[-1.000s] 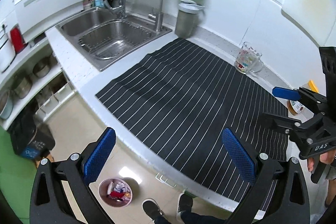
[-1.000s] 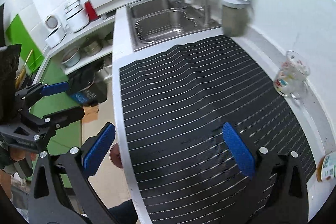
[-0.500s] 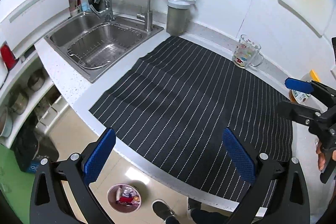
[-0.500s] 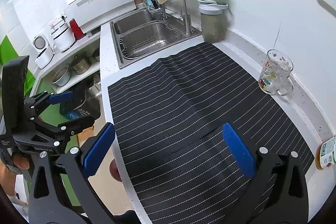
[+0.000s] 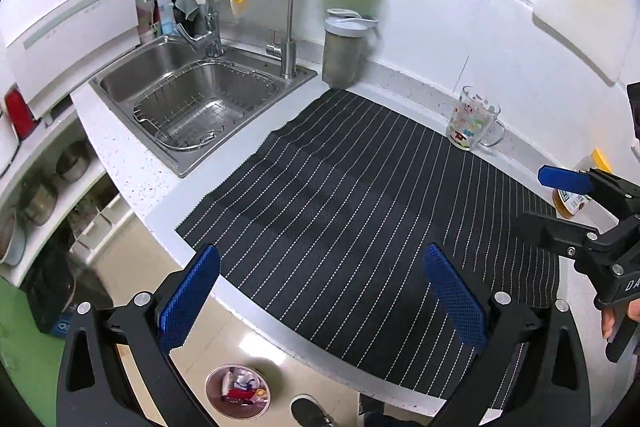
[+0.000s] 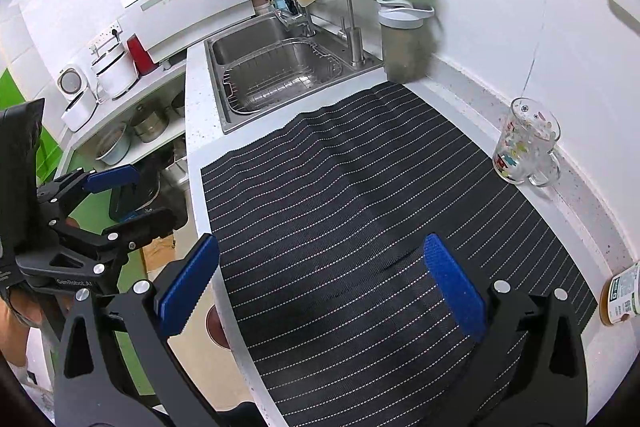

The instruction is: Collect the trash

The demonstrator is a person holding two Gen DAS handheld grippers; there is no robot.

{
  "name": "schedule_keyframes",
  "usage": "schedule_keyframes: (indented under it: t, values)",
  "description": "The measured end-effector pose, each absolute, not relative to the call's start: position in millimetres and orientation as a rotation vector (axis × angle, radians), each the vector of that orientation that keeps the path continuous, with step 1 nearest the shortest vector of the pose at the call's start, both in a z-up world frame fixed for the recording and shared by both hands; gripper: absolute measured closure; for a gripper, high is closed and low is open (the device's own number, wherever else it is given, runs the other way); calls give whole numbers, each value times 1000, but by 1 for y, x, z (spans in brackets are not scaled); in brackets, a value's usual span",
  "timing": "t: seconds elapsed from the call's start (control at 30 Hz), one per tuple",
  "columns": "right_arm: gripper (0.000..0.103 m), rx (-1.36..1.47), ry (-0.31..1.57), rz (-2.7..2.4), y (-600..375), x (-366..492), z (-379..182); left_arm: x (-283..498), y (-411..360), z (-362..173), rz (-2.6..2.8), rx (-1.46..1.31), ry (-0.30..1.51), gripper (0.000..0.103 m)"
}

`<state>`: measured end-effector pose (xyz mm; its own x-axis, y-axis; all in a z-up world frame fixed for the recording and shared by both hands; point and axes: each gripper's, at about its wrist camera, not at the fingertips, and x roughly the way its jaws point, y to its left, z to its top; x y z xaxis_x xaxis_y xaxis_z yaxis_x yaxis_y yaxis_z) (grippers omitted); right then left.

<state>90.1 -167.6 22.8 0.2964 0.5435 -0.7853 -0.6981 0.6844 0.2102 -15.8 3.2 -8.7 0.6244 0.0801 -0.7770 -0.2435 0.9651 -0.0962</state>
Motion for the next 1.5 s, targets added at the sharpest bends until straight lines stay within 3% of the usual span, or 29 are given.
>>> schedule_keyframes:
  t: [1.5]
  values:
    - [3, -203, 970, 837, -166, 96, 17, -18, 11, -5, 175, -206, 878, 5]
